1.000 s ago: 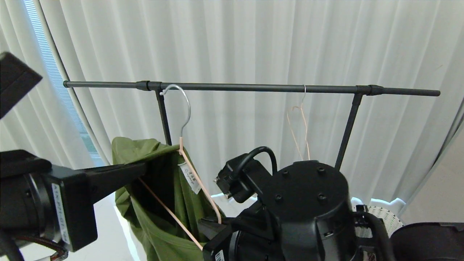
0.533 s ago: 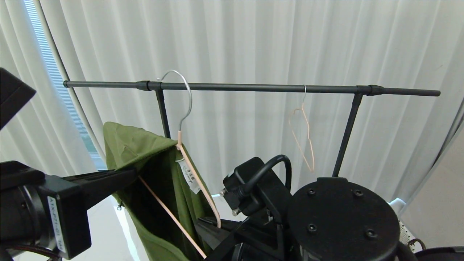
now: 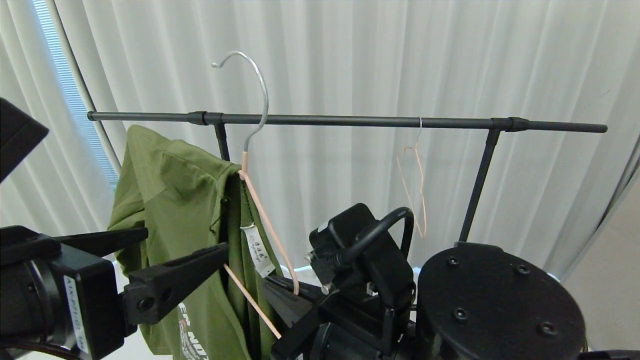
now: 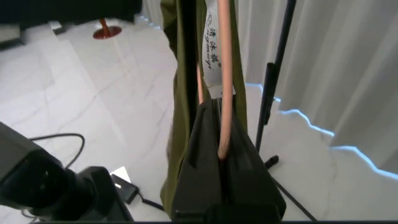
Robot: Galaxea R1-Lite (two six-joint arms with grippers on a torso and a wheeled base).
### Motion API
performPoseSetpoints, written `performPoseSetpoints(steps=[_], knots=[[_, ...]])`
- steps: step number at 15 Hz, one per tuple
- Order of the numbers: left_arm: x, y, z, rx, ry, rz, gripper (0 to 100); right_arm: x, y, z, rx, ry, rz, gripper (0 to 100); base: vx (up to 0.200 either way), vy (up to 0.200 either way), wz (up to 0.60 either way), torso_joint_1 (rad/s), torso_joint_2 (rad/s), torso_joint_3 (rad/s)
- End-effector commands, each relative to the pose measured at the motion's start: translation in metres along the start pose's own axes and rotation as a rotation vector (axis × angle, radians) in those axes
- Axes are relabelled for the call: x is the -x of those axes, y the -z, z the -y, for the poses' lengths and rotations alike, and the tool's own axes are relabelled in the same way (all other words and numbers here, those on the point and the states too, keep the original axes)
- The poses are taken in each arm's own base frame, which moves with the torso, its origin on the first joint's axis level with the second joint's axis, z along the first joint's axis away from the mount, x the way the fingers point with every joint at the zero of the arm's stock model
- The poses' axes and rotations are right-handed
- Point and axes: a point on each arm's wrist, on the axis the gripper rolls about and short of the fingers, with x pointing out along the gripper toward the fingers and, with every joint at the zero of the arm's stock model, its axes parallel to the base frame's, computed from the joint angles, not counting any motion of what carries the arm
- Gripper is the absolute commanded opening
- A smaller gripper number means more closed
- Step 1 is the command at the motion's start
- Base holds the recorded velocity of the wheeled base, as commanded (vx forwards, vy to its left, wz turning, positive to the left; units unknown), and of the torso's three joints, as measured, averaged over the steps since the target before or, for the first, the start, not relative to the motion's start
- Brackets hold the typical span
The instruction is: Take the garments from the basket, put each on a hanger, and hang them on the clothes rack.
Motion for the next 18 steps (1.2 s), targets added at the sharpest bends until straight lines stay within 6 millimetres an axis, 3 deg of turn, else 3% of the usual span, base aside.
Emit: performPoseSetpoints(steps=[1,4,7,12,18], knots=[[0.002,0.002,-0.002,0.001,0.001,0.003,100,0.0,0.01,0.002,0.018,0.009,-0.027,0,0.0,0.0,0.0,0.0,0.0,0.0],[0.02,0.02,-0.02,-0.15,0.011,0.023,100,0.015,0.011,0.016,0.054,0.035,-0.038,0,0.0,0.0,0.0,0.0,0.0,0.0],[0.042,0.038,-0.039,-0.261,0.084,0.062,100,0.048,0.016,0.033,0.084,0.017,-0.081,0,0.0,0.0,0.0,0.0,0.0,0.0],[0.044,0.047,-0.039,-0.438,0.24,0.049,100,0.108,0.043,0.05,0.216,-0.158,-0.202,0,0.0,0.0,0.0,0.0,0.0,0.0],[0.034,0.071,-0.032,-0.622,0.588,-0.02,100,0.118,0.062,0.047,0.309,-0.301,-0.28,0,0.0,0.0,0.0,0.0,0.0,0.0]])
